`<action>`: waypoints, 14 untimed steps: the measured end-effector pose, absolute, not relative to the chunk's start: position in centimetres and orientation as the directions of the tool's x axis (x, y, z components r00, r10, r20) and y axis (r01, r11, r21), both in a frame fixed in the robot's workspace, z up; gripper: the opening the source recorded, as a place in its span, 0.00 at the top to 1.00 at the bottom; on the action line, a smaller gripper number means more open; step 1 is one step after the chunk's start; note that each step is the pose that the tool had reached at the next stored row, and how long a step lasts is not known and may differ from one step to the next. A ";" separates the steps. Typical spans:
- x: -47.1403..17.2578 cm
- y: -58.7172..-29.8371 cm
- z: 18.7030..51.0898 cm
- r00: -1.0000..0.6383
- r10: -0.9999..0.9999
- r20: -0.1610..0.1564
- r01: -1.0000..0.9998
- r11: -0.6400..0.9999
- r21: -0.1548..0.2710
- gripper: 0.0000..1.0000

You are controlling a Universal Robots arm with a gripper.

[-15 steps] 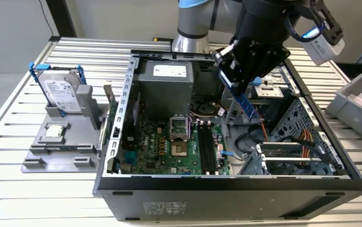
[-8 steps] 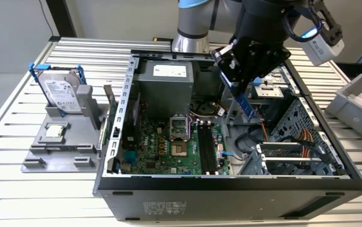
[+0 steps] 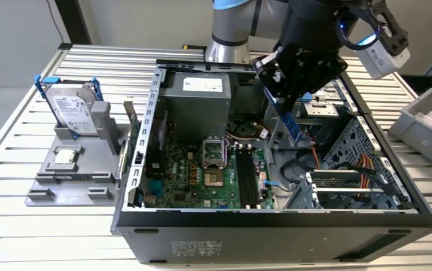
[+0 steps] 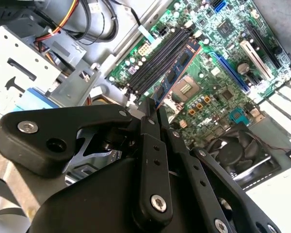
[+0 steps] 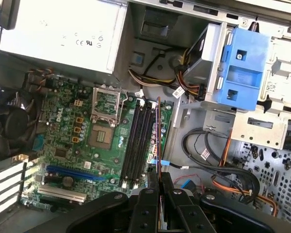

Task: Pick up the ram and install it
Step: 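Insert the ram into the slot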

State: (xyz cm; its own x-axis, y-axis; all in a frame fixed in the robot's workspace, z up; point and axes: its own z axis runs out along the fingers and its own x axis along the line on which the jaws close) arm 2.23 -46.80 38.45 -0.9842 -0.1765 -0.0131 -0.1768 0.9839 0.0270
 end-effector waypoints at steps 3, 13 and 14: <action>2.2 -46.8 38.4 -0.986 -0.166 -0.013 -0.167 0.986 0.027 1.00; 2.2 -46.8 38.4 -0.987 -0.161 -0.013 -0.161 0.987 0.027 1.00; 2.2 -46.8 38.5 -0.987 -0.161 -0.013 -0.161 0.987 0.027 1.00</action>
State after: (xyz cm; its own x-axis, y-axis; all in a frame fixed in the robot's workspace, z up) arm 2.21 -46.80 38.45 -0.9869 -0.1606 -0.0132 -0.1609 0.9866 0.0270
